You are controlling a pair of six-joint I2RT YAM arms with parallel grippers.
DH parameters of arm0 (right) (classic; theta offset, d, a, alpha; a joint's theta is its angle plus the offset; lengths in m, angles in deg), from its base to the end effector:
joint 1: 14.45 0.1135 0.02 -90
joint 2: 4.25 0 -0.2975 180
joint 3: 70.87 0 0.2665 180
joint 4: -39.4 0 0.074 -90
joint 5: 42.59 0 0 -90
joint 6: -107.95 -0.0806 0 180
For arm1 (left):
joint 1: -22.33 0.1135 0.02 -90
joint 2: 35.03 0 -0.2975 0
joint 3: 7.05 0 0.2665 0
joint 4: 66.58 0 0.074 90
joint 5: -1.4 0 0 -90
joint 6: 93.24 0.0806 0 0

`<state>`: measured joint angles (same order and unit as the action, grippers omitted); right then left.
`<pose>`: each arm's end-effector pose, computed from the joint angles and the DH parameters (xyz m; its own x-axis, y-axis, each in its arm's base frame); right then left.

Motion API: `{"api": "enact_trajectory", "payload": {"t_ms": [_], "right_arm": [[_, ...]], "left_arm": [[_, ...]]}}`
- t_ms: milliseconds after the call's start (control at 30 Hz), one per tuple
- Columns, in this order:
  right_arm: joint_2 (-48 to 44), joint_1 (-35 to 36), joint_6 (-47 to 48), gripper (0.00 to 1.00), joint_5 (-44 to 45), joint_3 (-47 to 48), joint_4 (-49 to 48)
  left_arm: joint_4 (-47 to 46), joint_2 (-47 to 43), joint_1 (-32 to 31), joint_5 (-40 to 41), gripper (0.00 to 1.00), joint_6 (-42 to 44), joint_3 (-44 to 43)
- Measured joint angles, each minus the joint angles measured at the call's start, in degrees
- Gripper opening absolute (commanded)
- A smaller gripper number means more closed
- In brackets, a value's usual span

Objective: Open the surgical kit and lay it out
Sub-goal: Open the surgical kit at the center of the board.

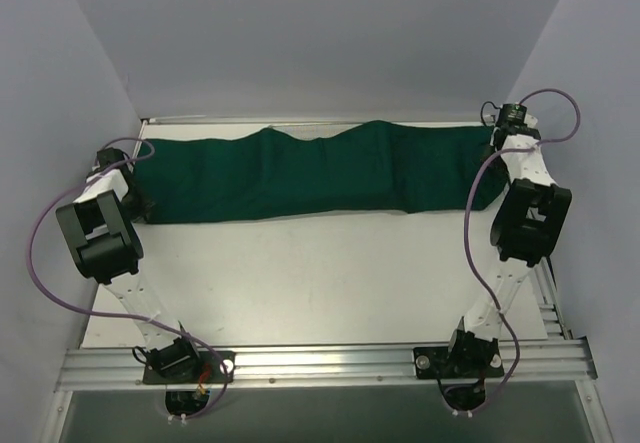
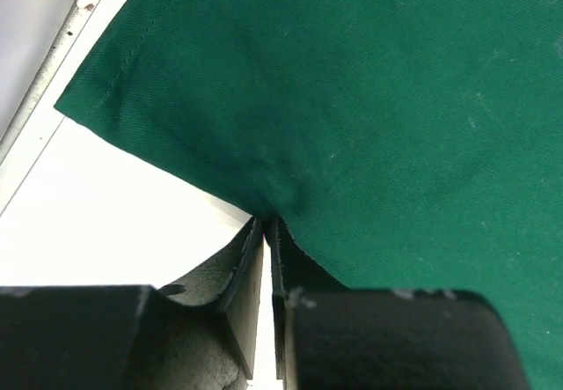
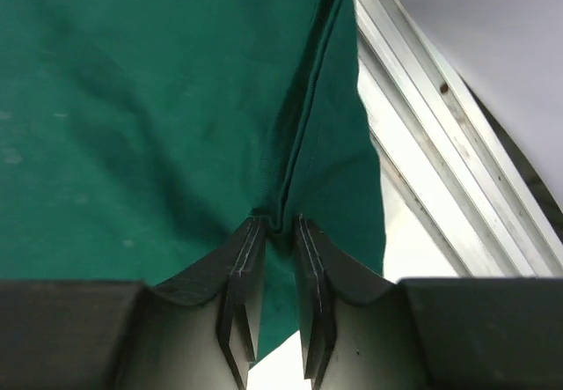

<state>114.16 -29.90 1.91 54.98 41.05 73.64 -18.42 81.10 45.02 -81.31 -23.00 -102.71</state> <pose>0.5205 -0.1549 0.2446 -0.5049 0.4237 -0.7520 0.5200 0.8447 0.1268 0.4175 0.1856 0.1440 -0.6648 -0.6414 -0.3829 -0.6907 0.7230 -0.0120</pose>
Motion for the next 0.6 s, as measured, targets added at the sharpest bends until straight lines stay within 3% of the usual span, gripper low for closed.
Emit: {"api": "enact_trajectory", "payload": {"t_ms": [100,133,233,267,333,367,467,600], "right_arm": [[2.2,0.0,-0.1,0.37,1.7,0.3,1.3],[2.6,-0.1,0.1,0.42,2.1,0.6,1.9],[4.9,-0.2,1.2,0.53,3.8,4.7,4.6],[5.2,0.0,1.5,0.62,4.6,6.0,4.8],[5.2,0.5,2.2,0.68,6.5,7.7,5.0],[5.2,0.7,2.4,0.76,7.6,8.9,5.3],[5.2,2.2,2.4,0.85,10.1,12.2,5.1],[5.2,4.8,1.9,0.88,8.5,15.7,2.7]], "left_arm": [[0.3,0.0,0.0,0.2,0.27,0.5,-0.2],[0.5,0.0,0.0,0.4,0.36,0.7,-0.2],[1.1,0.0,0.0,1.1,0.50,1.1,-0.5],[1.3,0.0,0.0,1.4,0.57,1.1,-0.5],[1.8,0.0,0.0,1.7,0.64,1.1,-0.7],[2.2,0.0,0.0,1.7,0.68,1.0,-0.9],[3.9,0.0,-0.7,1.7,0.76,0.8,-1.6],[5.9,-0.7,-2.2,1.7,0.80,0.4,-4.1]]}}
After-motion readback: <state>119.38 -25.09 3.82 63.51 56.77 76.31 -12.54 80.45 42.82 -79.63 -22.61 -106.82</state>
